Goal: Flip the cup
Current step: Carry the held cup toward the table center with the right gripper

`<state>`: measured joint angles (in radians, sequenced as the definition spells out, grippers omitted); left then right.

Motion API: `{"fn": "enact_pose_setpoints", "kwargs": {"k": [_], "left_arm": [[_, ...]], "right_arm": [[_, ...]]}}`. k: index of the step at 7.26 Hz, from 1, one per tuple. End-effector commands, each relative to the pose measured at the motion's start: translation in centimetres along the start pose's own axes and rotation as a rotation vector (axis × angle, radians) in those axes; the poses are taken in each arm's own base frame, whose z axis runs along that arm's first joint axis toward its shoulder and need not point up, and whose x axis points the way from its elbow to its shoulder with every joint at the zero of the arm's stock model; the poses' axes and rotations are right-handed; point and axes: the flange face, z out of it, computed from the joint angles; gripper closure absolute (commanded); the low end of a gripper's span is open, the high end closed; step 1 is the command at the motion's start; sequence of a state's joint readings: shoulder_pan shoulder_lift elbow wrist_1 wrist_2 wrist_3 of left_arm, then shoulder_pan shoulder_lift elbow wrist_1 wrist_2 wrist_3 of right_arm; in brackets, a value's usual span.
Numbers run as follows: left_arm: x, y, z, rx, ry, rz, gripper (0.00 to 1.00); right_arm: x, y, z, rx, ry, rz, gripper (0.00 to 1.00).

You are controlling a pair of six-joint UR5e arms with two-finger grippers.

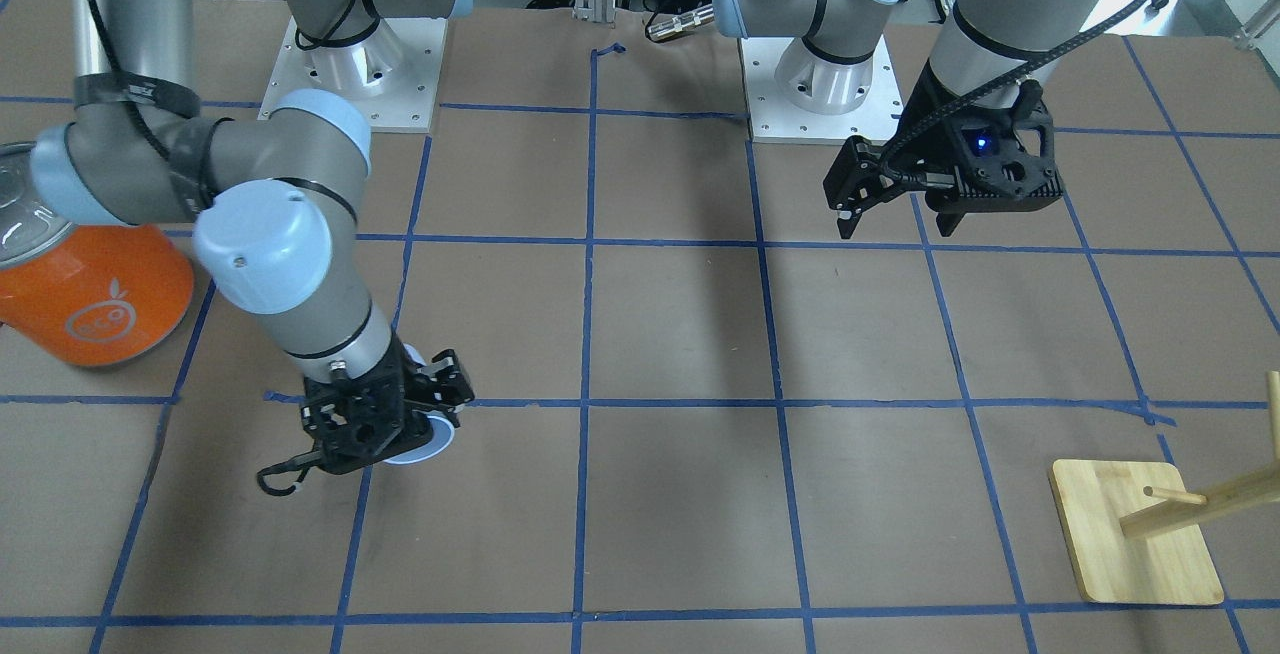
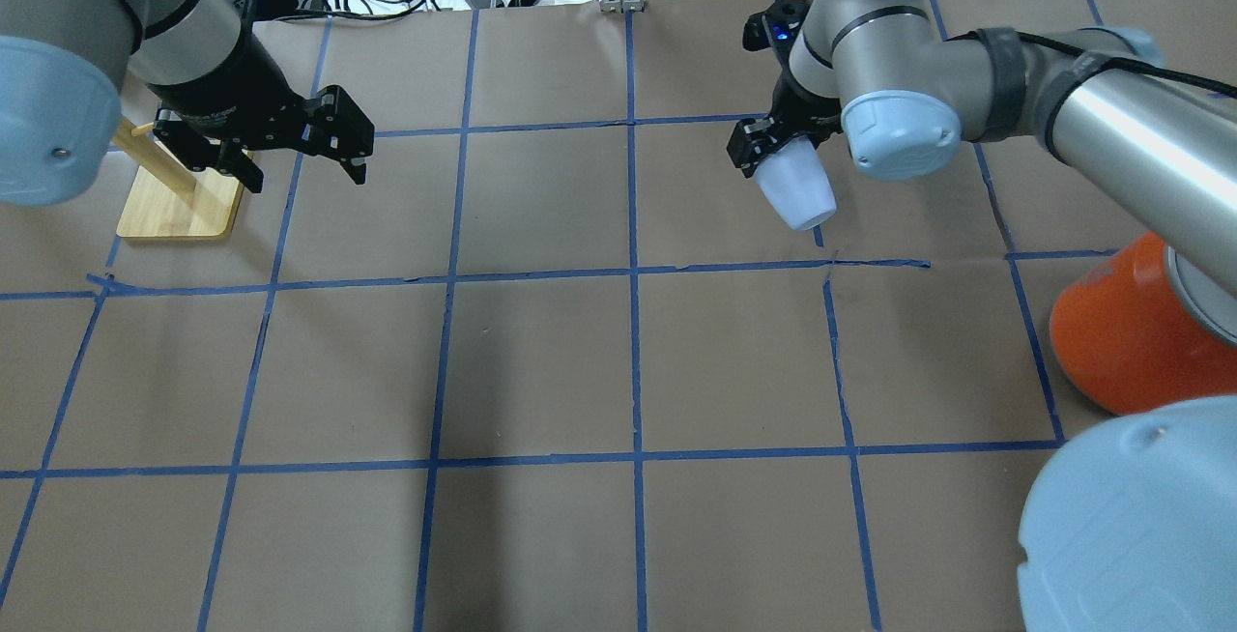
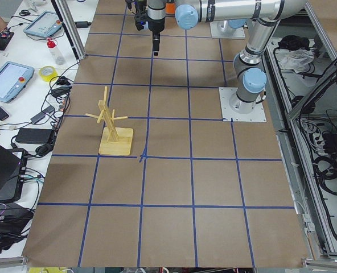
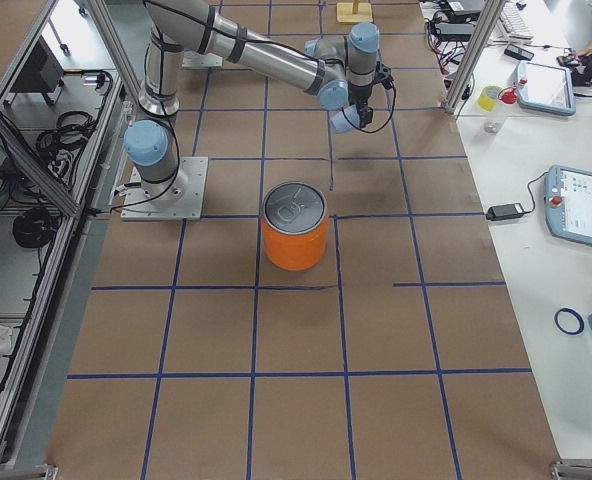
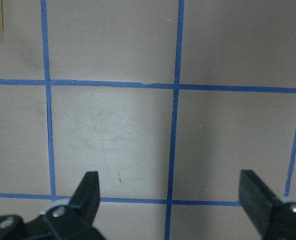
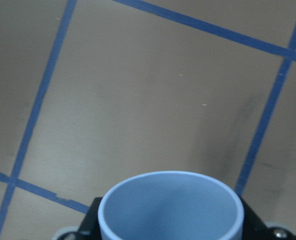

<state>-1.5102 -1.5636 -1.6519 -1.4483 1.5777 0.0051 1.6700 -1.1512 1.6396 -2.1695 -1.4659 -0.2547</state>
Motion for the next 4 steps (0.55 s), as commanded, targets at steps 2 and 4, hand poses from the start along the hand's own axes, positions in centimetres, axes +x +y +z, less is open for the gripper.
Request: {"fn": "enact_pose_setpoints", "kwargs": {"k": [2,4], "left_arm": [[-0.3,-0.2,0.1,0.004,-0.004,-0.004,0.0],[-0.3,-0.4,0.4,-0.003,-0.003,-0.004,0.0]], "right_arm": [[-14.6,0.0,2.2,0.026,-0.027,-0.231,0.95],[-17.5,0.0,6.3,0.023,-0.025,-0.486,1.0]]}}
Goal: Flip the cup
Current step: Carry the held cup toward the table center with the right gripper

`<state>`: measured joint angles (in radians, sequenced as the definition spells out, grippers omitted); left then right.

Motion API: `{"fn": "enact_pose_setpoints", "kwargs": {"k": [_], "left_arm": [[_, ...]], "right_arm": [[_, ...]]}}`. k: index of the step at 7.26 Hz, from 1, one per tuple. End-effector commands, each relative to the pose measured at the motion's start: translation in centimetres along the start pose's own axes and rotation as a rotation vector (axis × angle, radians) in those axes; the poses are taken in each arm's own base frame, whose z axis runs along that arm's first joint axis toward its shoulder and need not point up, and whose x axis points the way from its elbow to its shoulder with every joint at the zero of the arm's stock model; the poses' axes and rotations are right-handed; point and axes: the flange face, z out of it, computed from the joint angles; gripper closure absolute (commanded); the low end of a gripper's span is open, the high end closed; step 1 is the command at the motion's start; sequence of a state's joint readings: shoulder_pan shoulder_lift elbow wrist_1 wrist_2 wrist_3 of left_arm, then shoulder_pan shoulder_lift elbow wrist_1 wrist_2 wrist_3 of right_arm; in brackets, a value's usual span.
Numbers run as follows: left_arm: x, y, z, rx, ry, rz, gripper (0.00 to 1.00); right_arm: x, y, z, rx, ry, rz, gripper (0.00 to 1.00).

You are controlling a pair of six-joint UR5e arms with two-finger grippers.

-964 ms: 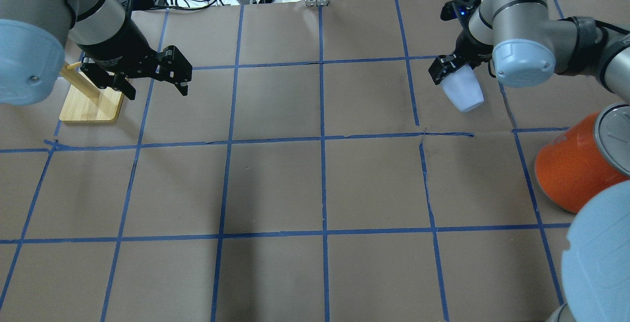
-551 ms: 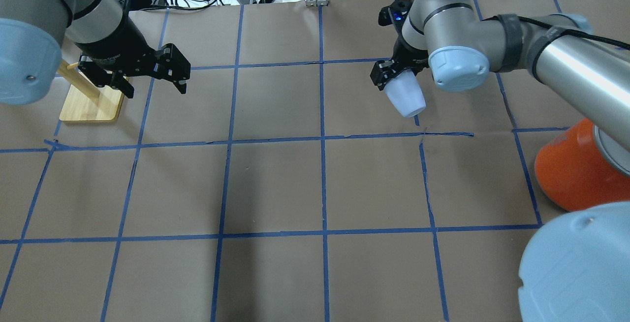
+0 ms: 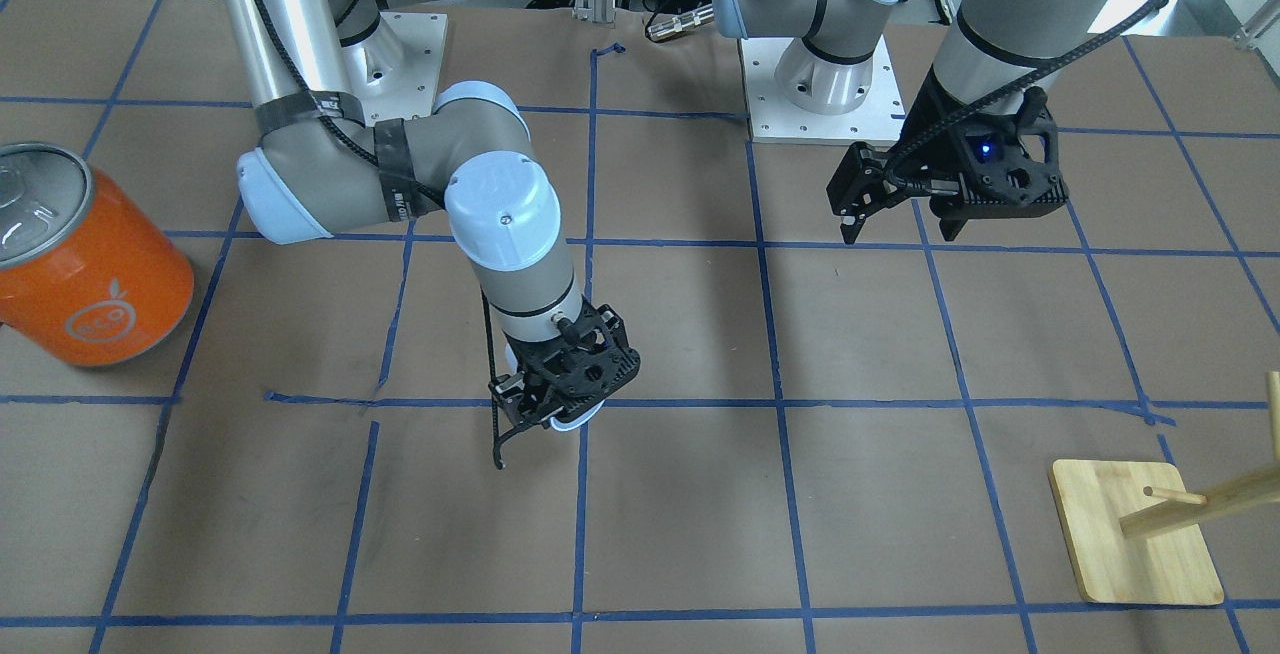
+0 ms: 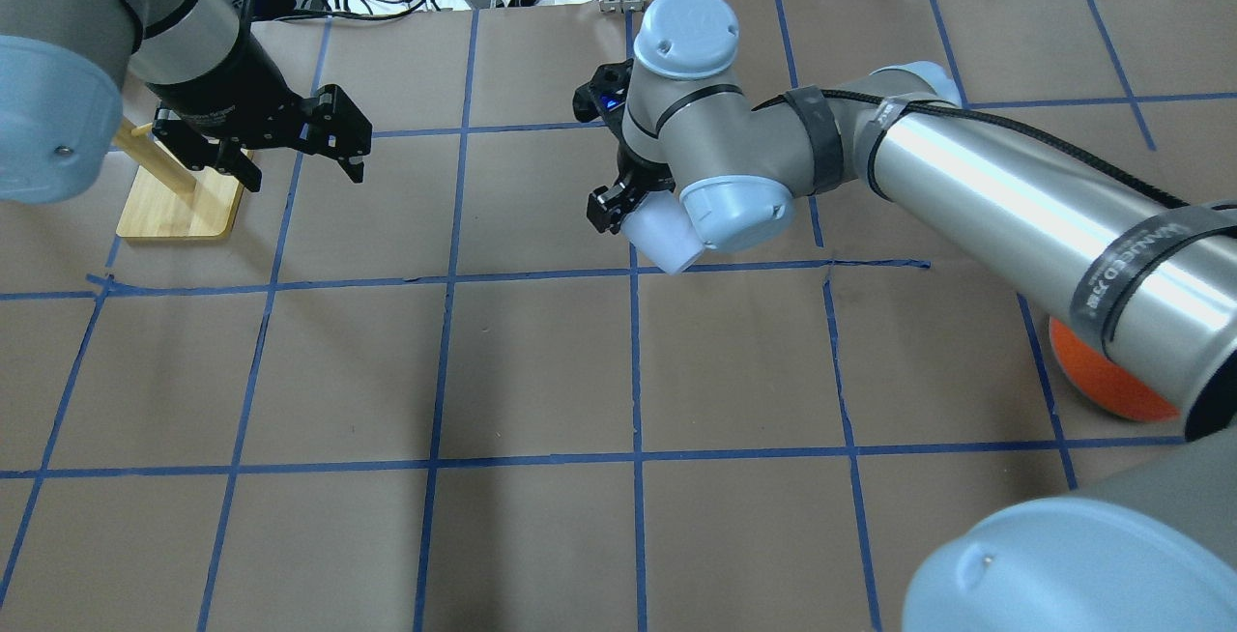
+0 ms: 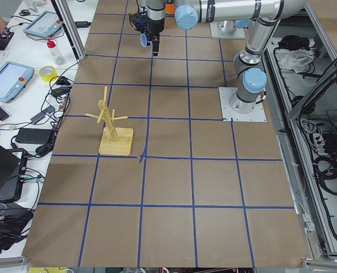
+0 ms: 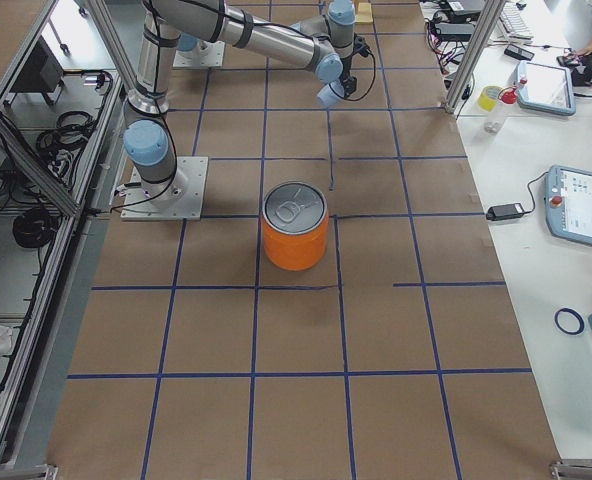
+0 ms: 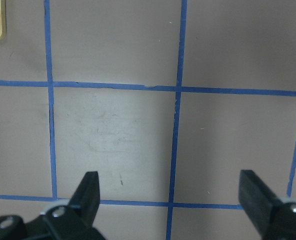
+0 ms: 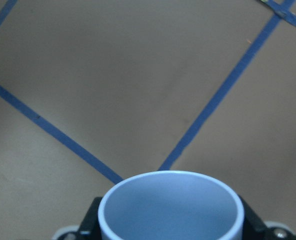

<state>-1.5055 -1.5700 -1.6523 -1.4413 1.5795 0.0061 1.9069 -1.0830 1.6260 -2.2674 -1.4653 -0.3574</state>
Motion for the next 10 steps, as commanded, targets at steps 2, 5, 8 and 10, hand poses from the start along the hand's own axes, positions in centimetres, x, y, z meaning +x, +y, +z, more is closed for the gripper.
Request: {"fn": "enact_pose_setpoints", "kwargs": {"k": [2,5,8,10], "left_arm": [[-0.2,-0.2,0.6,-0.012,0.001,-0.004,0.0],[-0.2,-0.3,0.6,-0.011,0.001,-0.007,0.0],[-0.4,-0.3,0.6,-0.011,0.001,-0.008,0.0],[-0.3,-0.2,0.5,-0.011,0.001,-0.01,0.0]], "right_arm": [[-7.7,-2.4,4.0,0.049,0.012,-0.44,0.99],[-7.1,-2.1,4.5,0.012,0.059,-0.759,1.0],[-6.9,-1.7,5.4,-0.018,0.062,-0.784,0.89],[-7.5,-1.9,6.0,-0.012,0.045,-0.791,0.72]]}}
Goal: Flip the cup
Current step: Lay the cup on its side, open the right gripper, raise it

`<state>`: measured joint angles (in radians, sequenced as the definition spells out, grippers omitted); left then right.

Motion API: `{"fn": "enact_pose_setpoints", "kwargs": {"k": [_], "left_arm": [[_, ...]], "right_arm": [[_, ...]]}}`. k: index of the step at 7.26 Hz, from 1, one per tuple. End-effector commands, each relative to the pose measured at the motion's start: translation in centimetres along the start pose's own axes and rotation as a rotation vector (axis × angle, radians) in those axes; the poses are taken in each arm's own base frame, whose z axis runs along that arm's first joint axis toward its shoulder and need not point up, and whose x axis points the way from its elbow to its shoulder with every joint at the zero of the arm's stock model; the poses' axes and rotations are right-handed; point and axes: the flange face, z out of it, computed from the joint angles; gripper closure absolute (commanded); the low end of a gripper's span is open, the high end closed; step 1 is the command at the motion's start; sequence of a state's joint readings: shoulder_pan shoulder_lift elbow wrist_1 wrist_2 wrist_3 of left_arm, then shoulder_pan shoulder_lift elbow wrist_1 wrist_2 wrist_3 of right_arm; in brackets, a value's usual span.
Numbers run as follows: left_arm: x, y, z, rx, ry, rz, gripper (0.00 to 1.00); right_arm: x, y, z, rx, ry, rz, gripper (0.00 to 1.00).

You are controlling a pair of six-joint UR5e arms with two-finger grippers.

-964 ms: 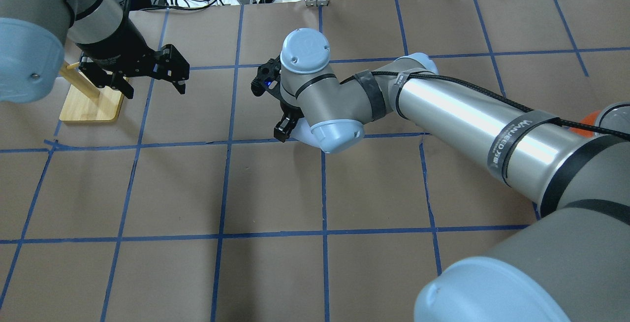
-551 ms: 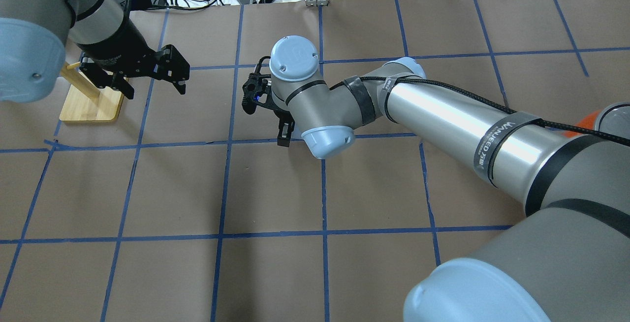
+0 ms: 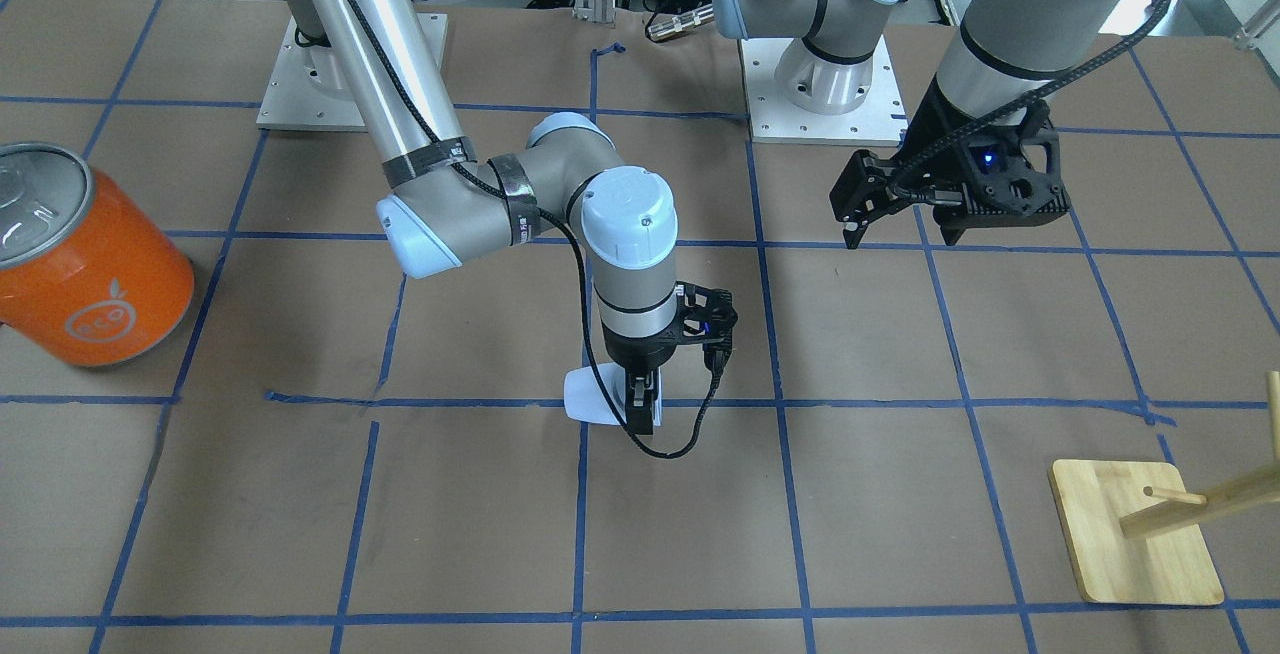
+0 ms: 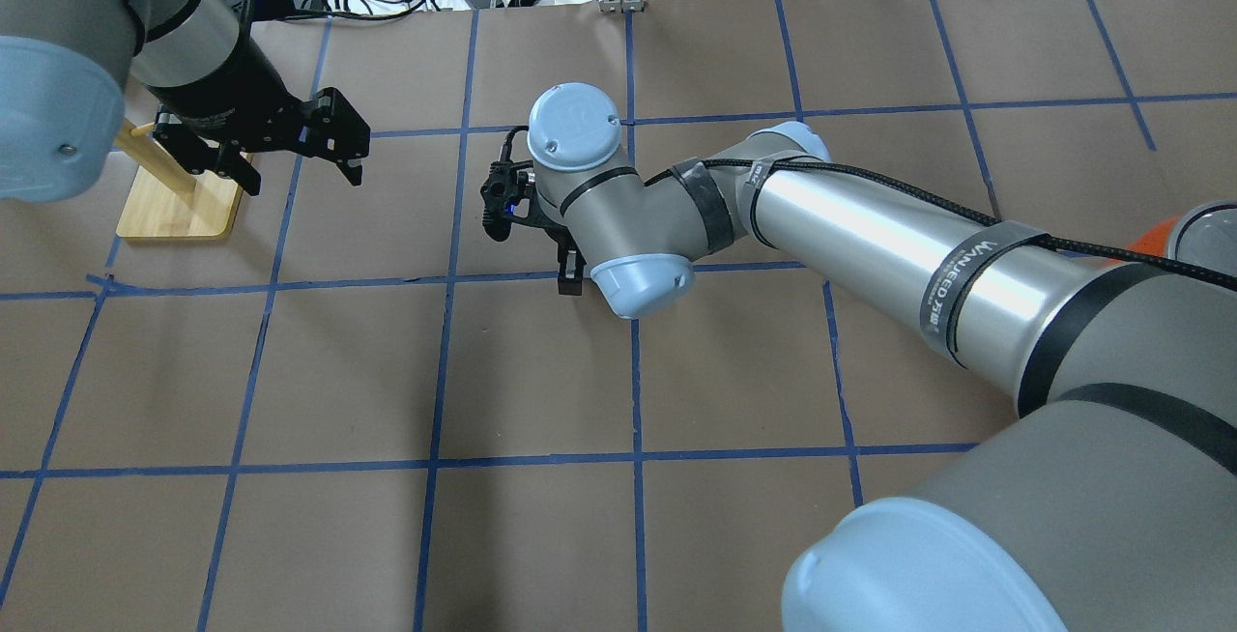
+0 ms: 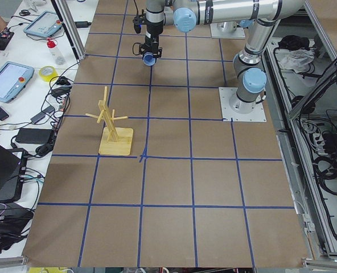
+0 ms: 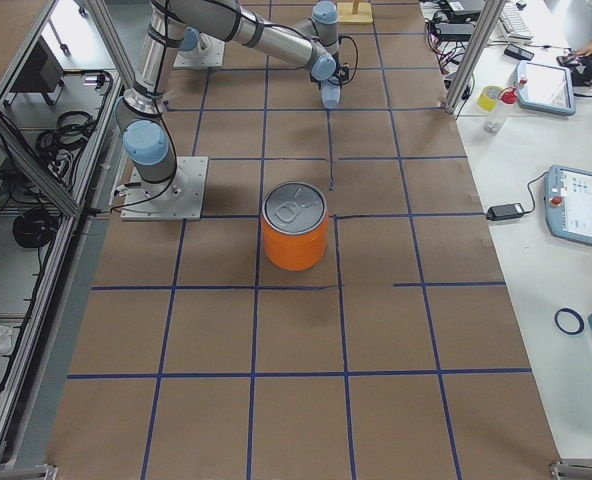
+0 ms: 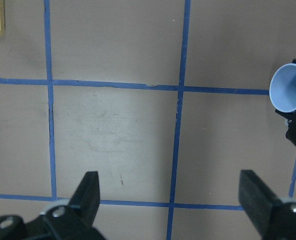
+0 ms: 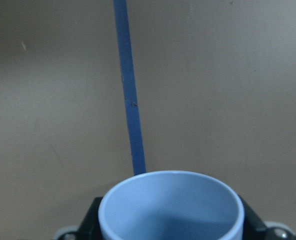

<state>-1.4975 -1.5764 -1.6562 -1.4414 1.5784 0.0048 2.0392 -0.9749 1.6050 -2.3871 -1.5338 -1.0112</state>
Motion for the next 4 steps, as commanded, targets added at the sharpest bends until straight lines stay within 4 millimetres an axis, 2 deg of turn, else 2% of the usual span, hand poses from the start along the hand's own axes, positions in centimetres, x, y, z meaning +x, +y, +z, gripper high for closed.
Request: {"fn": "enact_pose_setpoints", "kwargs": {"k": [1,2,4], "left_arm": [[0.06,0.1,-0.1,0.001,0.0,-0.007,0.0],[0.04,0.06,-0.02,0.0,-0.002,-0.005,0.0],[0.0,0.04,-0.02,0.0,0.001,-0.001,0.0]], "right_arm": [[0.02,-0.27,0.22,0.007,0.0,-0.001,0.67],[0.13,-0.34,0.27,0.01,0.004,-0.003,0.59],[0.14,-0.32,0.89,0.007,-0.001,0.001,0.26]]}}
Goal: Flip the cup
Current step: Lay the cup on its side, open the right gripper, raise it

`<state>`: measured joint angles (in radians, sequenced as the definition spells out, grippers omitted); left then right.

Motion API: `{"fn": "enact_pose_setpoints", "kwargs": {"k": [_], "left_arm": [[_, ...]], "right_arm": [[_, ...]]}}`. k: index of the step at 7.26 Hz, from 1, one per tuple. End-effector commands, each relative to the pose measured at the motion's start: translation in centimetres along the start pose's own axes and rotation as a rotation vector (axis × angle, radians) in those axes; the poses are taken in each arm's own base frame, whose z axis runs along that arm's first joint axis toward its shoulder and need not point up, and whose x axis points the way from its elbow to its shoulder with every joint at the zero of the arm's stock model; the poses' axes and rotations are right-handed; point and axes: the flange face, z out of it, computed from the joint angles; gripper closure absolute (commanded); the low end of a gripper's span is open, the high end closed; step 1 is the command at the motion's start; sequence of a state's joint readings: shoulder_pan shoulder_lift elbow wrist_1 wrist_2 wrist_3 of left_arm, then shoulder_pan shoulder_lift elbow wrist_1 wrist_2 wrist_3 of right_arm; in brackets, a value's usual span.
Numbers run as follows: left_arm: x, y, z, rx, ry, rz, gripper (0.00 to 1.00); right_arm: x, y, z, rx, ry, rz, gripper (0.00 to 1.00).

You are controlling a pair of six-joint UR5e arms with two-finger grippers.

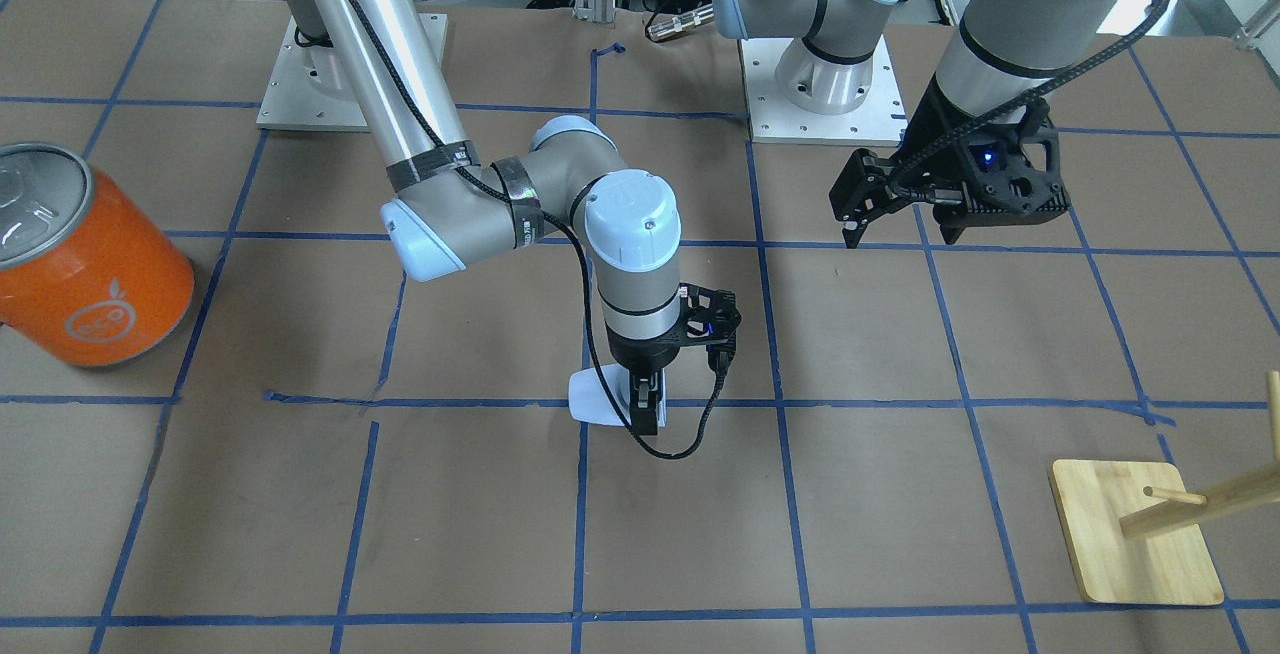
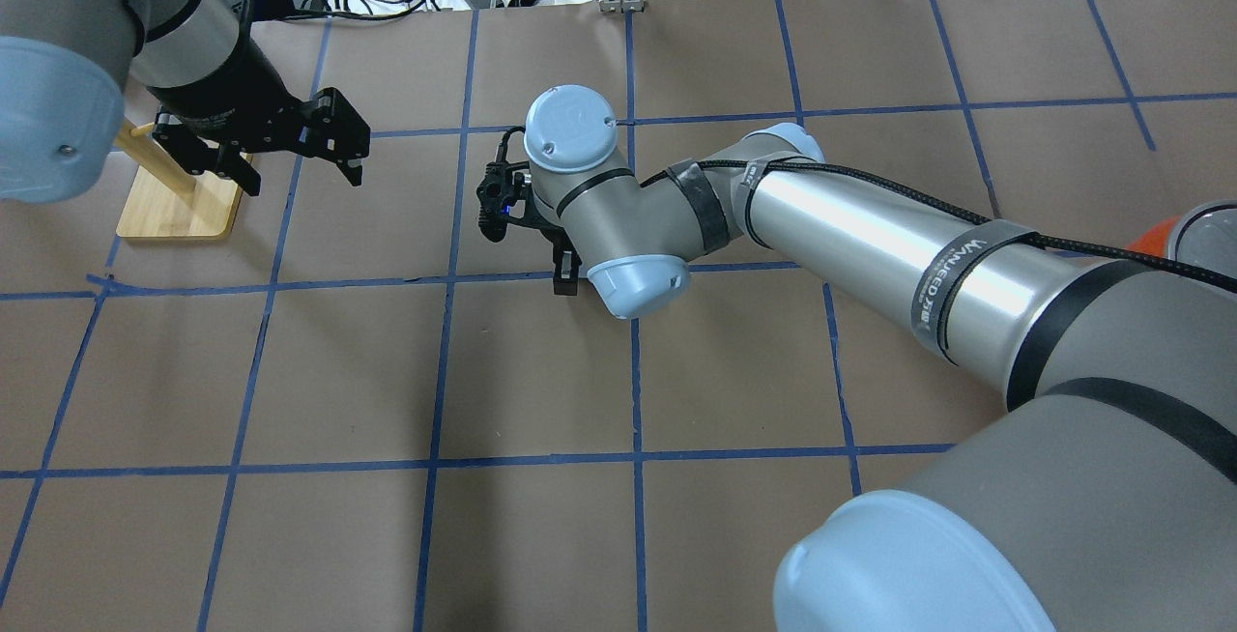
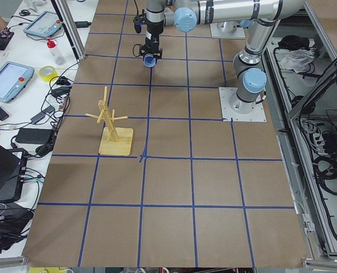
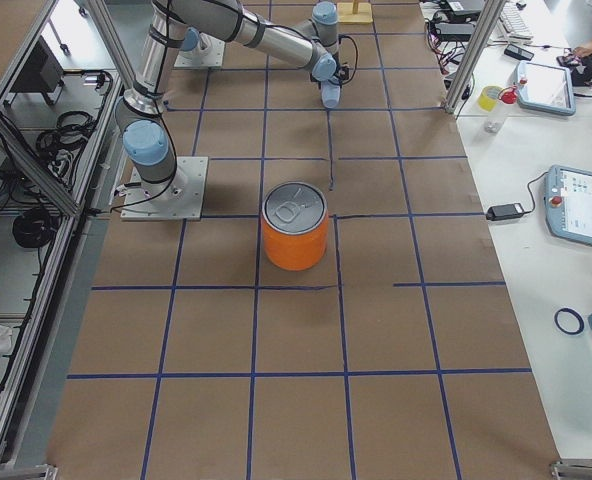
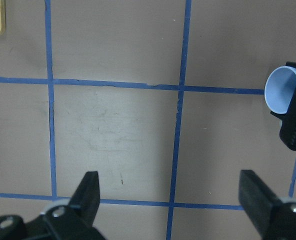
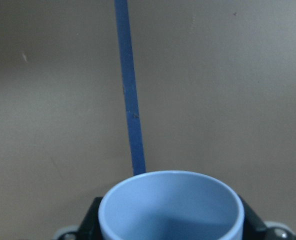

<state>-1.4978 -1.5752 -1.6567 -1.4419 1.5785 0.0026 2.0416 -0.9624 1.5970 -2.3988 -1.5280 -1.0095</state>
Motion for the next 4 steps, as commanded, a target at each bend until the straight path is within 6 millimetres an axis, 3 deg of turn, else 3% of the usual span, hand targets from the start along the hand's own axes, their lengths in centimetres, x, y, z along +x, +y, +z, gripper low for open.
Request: {"fn": "enact_pose_setpoints", "kwargs": {"k": [1,3,4], "left_arm": [[0.0,-0.1,0.2,-0.003,0.002,0.001,0.0],[-0.1,-0.1,0.7,-0.014,0.001,-0.02,0.0],[-0.1,0.1,1.4,-0.028,0.001,-0.02,0.0]], "right_arm": [[-0.1,0.0,0.7,-0.005,-0.006,0.003,0.18],[-0.1,-0.2,0.5,-0.002,-0.004,0.029,0.0],[-0.2,-0.3,0.1,0.003,-0.003,0.029,0.0]]}}
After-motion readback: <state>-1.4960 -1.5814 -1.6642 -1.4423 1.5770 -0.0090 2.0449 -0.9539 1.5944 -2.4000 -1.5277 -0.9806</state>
